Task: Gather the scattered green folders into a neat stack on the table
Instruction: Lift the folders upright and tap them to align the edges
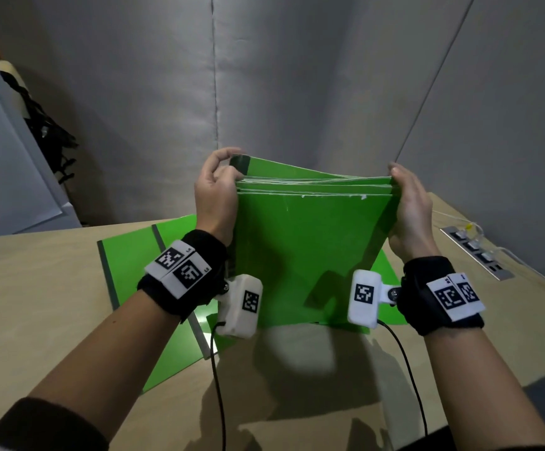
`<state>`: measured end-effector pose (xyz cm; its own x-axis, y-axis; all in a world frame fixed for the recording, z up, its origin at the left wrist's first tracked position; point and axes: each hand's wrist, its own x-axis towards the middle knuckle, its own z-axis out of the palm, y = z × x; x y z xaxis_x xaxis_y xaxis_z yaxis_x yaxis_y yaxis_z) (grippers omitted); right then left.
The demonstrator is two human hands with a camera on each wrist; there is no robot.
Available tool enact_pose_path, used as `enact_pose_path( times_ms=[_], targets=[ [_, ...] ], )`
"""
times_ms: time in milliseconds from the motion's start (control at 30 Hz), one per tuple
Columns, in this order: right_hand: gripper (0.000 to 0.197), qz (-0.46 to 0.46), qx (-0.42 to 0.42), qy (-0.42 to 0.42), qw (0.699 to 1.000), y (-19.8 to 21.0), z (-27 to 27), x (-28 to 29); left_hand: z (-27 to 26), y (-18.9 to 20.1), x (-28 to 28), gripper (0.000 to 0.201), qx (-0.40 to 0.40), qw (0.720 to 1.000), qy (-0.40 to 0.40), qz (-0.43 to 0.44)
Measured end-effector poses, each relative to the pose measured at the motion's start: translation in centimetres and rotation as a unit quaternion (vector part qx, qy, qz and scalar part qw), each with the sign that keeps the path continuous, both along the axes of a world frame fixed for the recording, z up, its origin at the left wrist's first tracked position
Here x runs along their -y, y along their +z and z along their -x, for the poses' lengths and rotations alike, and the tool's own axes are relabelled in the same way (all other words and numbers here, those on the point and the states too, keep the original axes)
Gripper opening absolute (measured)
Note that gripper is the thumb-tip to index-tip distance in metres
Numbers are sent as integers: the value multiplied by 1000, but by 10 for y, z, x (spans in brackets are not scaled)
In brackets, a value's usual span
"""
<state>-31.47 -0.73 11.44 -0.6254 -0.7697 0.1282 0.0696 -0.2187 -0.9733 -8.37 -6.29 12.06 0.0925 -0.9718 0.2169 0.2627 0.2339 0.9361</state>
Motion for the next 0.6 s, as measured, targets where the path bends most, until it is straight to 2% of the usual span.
enact_pose_path(
  times_ms=[67,133,200,300,367,467,500,533,567,600],
  targets=[
    [14,-4,-25,18,1000,2,0,1,-2,-4,2,26,13,1000,-26,5],
    [18,-11,-17,23,1000,5,2,2,-2,-7,-2,9,5,999,-48,6],
    [20,-23,-1,-2,1000,8,4,4,1,-6,-6,18,0,999,-40,-1],
    [26,-30,8,-39,999,7,8,12,5,-1,-4,19,-14,1000,19,-2],
    [27,-27,-7,-47,999,9,6,15,4,3,-2,27,-19,998,60,-12],
    [14,-16,-60,-42,997,1,6,15,3,6,3,35,-20,999,36,-16],
    [18,-17,-58,-22,998,-8,7,12,2,3,5,33,-10,1000,27,-11],
    [45,-25,-51,6,998,-18,8,8,0,-1,6,28,4,1000,13,-8],
    [74,-50,-42,41,997,-32,10,4,-2,-7,5,32,9,1000,-15,-18],
    [95,-78,-33,71,994,-46,11,-1,-5,-18,1,51,14,998,-47,-43]
  ],
)
